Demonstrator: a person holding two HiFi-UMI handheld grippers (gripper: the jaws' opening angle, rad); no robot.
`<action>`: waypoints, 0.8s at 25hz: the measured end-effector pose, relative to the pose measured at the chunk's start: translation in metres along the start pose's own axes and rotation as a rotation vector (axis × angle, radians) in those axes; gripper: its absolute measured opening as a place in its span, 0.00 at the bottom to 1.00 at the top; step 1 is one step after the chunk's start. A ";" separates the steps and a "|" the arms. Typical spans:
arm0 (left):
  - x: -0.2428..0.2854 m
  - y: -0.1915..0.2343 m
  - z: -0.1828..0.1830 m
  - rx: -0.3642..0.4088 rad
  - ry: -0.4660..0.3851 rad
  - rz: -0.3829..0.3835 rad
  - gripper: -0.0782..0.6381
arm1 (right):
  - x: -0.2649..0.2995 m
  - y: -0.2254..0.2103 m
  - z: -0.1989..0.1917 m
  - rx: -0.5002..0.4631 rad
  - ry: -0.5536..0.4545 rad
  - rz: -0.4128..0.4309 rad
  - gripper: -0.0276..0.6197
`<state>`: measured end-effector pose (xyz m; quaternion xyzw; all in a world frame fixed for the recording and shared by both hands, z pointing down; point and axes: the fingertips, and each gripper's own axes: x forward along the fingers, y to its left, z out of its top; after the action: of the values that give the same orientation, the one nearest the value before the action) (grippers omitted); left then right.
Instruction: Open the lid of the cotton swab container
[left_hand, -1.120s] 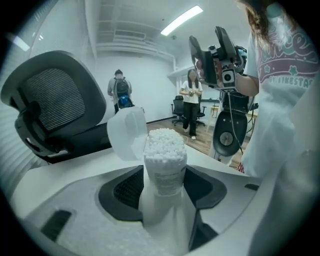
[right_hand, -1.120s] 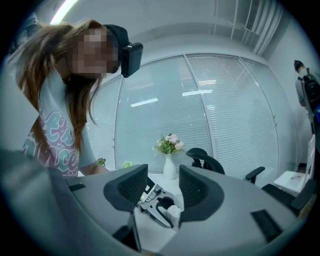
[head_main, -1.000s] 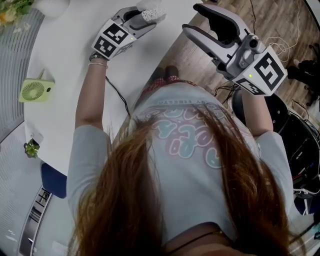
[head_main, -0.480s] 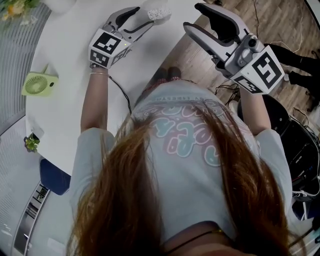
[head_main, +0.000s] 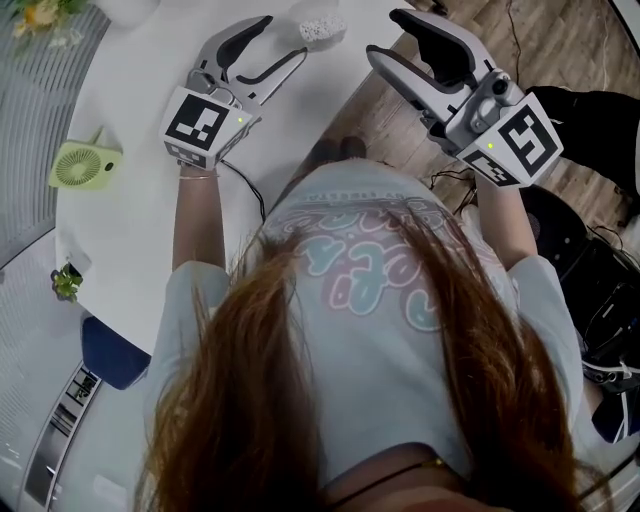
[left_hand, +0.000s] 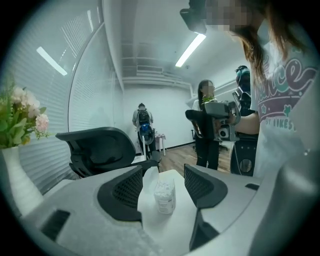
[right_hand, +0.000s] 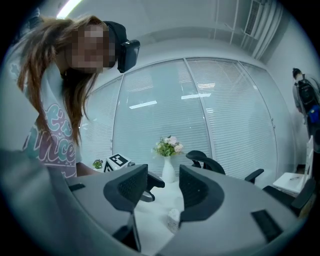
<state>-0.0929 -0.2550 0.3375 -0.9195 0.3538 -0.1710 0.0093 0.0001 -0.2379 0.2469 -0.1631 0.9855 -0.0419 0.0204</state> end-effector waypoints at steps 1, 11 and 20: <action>-0.002 -0.001 0.006 0.003 -0.015 0.004 0.44 | 0.000 0.000 -0.001 0.002 -0.001 -0.001 0.33; -0.022 -0.017 0.068 0.012 -0.139 0.014 0.41 | 0.004 0.006 0.013 -0.002 -0.008 -0.011 0.33; -0.031 -0.031 0.089 0.008 -0.206 0.022 0.28 | 0.004 0.014 0.013 -0.027 -0.022 -0.025 0.26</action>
<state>-0.0659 -0.2208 0.2488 -0.9282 0.3604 -0.0768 0.0510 -0.0070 -0.2271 0.2330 -0.1760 0.9836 -0.0271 0.0284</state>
